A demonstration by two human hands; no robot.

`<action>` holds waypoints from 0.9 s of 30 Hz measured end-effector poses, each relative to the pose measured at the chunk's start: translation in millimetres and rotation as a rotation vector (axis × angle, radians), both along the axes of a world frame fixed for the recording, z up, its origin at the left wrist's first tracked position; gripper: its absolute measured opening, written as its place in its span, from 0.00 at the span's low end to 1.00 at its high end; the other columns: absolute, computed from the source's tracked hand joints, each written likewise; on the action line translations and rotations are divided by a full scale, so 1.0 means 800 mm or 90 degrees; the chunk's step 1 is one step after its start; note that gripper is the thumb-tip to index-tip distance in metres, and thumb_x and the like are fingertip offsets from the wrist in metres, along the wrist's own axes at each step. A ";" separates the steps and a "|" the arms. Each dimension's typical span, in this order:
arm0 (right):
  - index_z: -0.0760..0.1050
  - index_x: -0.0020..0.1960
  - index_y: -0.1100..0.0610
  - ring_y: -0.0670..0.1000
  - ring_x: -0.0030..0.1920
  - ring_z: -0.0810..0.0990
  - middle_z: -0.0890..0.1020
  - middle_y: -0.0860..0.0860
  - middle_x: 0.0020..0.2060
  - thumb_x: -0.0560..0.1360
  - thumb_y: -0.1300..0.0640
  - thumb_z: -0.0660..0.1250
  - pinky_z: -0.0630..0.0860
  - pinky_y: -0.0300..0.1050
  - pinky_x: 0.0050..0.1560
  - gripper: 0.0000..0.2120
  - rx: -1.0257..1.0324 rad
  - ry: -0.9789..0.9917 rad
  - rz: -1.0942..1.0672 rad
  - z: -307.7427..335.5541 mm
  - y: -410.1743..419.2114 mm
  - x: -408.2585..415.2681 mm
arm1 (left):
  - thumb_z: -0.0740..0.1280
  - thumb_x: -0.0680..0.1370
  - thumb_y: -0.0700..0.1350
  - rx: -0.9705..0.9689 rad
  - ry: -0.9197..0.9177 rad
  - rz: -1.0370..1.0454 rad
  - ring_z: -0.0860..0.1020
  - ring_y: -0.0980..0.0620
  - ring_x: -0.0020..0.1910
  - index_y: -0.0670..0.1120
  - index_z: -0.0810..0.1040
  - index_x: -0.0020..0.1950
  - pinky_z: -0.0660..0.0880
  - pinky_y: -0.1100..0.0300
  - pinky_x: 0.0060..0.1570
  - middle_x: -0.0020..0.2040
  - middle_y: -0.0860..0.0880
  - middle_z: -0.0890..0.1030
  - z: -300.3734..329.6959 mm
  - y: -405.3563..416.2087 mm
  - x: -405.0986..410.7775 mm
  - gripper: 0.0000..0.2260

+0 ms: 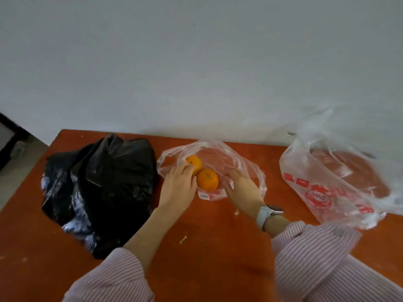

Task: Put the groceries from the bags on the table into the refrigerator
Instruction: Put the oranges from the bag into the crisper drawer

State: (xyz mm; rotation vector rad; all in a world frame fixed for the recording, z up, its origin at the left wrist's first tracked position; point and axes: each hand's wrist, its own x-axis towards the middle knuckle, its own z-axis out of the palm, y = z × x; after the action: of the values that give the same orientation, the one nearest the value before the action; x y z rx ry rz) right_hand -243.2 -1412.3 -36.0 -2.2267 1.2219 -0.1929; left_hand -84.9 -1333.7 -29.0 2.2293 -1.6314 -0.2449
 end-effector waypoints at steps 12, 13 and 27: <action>0.47 0.75 0.53 0.57 0.67 0.65 0.65 0.55 0.69 0.71 0.37 0.62 0.61 0.55 0.66 0.42 0.052 0.137 0.158 -0.086 -0.059 0.069 | 0.67 0.72 0.39 0.309 -0.011 -0.229 0.61 0.40 0.69 0.54 0.57 0.73 0.69 0.46 0.60 0.72 0.44 0.57 -0.098 -0.119 0.098 0.33; 0.47 0.75 0.54 0.57 0.67 0.66 0.65 0.55 0.68 0.71 0.37 0.63 0.61 0.56 0.66 0.42 0.049 0.136 0.152 -0.088 -0.058 0.071 | 0.68 0.71 0.41 0.301 -0.009 -0.216 0.63 0.40 0.68 0.54 0.57 0.73 0.70 0.47 0.58 0.71 0.44 0.59 -0.100 -0.119 0.099 0.34; 0.55 0.68 0.52 0.51 0.57 0.70 0.62 0.48 0.58 0.65 0.56 0.73 0.75 0.45 0.51 0.38 0.136 -0.139 -0.036 -0.014 -0.039 0.040 | 0.74 0.67 0.54 0.019 0.304 -0.082 0.71 0.57 0.56 0.59 0.64 0.67 0.69 0.60 0.53 0.59 0.59 0.70 -0.007 -0.071 0.076 0.32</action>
State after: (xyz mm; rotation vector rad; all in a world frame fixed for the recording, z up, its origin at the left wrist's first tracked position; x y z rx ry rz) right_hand -211.5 -1443.2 -47.3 -1.9337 1.1313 -0.3040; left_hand -24.4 -1390.9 -34.6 1.8912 -1.5064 -0.7736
